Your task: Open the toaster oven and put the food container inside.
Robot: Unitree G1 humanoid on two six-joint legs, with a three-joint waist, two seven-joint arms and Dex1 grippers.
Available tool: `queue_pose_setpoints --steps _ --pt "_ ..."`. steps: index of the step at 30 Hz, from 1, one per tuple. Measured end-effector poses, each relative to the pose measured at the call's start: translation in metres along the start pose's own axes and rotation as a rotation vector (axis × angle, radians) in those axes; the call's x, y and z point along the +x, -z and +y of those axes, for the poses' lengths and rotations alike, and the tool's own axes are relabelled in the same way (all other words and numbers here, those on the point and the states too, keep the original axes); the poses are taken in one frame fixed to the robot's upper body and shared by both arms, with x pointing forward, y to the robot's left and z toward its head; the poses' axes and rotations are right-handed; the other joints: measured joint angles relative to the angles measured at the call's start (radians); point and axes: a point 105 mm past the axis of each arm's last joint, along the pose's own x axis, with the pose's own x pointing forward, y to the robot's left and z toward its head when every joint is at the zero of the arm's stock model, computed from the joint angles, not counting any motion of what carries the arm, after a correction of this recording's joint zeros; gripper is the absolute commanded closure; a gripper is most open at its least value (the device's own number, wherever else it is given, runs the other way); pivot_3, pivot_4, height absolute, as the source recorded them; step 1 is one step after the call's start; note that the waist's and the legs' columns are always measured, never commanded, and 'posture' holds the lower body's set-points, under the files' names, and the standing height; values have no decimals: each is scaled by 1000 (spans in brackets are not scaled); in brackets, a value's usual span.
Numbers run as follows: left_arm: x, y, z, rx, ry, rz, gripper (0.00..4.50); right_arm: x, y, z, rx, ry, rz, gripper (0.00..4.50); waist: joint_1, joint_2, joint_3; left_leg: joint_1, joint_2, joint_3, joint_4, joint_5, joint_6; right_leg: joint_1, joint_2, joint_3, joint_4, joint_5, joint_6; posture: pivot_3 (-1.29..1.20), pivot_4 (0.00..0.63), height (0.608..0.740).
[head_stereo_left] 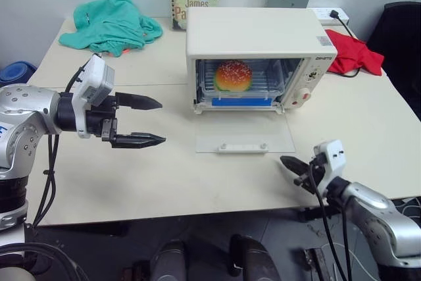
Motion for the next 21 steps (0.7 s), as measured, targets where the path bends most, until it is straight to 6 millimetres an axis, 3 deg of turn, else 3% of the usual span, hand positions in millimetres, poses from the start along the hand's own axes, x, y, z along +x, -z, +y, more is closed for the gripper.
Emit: queue_pose_setpoints --steps 4,8,9,11,15,21 --pt "0 -6 2 34 -9 -13 50 14 -10 -3 -31 -20 -25 4500 -3 0 0 0 0 1 0 1 -1 -1 0 1 1 0 0 0 150 740" --pt "2 -7 4 59 -15 -32 50 15 -44 4 -66 -83 -94 4500 -4 0 0 0 0 2 0 1 -1 -2 1 2 2 0 0 0 150 740" --pt "1 -7 5 59 -20 -35 16 10 -53 6 -75 -108 -105 4321 -3 0 0 0 0 2 0 1 -1 -2 1 2 2 0 0 0 150 740" --pt "-1 -5 9 50 -34 -37 0 -4 -76 8 -113 -145 -123 3913 0 0 0 0 0 3 0 1 -1 -2 1 3 2 0 0 0 150 740" --pt "-8 -2 14 44 -55 -25 0 -45 -117 -3 -186 -162 -121 2586 6 0 0 0 0 3 0 -1 2 -2 0 3 0 0 1 0 150 740" --pt "-19 -3 24 41 -83 -15 0 -93 -147 -6 -222 -214 -66 554 3 0 0 1 1 5 0 -2 3 -2 1 4 0 1 1 0 150 740"
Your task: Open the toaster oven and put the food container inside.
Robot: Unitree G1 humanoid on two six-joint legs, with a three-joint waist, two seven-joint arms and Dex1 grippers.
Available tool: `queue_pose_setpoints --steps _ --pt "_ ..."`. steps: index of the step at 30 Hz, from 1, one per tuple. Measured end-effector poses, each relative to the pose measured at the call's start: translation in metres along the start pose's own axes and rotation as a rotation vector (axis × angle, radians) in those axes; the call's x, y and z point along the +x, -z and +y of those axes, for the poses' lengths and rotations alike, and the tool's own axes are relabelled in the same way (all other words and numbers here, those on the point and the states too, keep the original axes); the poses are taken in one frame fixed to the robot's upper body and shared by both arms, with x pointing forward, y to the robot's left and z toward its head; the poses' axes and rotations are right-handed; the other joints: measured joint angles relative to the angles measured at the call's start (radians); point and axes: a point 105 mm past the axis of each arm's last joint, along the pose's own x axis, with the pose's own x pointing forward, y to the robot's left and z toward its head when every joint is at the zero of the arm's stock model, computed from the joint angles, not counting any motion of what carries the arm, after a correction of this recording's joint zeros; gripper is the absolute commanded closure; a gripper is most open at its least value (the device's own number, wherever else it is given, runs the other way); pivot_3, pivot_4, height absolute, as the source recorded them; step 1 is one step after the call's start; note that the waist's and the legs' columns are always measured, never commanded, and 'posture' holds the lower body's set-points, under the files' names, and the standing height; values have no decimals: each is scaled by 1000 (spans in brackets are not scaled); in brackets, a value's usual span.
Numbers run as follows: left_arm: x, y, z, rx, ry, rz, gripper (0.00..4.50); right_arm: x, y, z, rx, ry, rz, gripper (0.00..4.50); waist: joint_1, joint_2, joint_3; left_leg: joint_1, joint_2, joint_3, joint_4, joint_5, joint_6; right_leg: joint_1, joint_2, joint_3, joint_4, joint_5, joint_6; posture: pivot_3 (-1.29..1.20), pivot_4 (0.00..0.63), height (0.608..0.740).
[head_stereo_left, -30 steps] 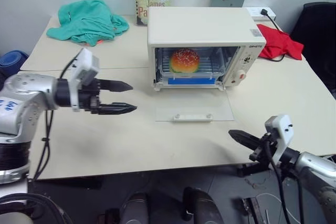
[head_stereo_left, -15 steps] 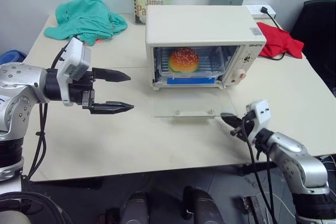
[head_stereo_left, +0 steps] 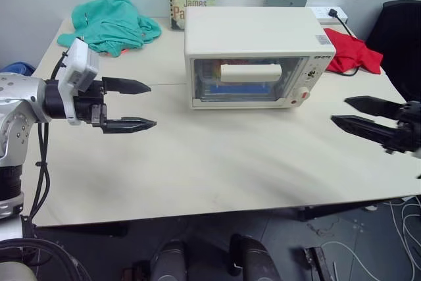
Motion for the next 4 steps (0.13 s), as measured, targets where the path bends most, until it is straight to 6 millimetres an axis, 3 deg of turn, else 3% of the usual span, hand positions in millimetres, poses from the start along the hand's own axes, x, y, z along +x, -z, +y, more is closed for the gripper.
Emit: queue_pose_setpoints --steps 2,4 --pt "-3 -2 5 10 -16 -2 0 -9 -5 -4 11 13 5 61 -1 0 0 1 0 1 0 0 0 0 0 2 1 0 0 0 150 740" --pt "-4 -6 8 20 -28 -7 0 -14 -9 -5 9 12 -8 61 -1 0 0 1 0 2 0 0 0 0 0 2 1 0 0 0 150 740"
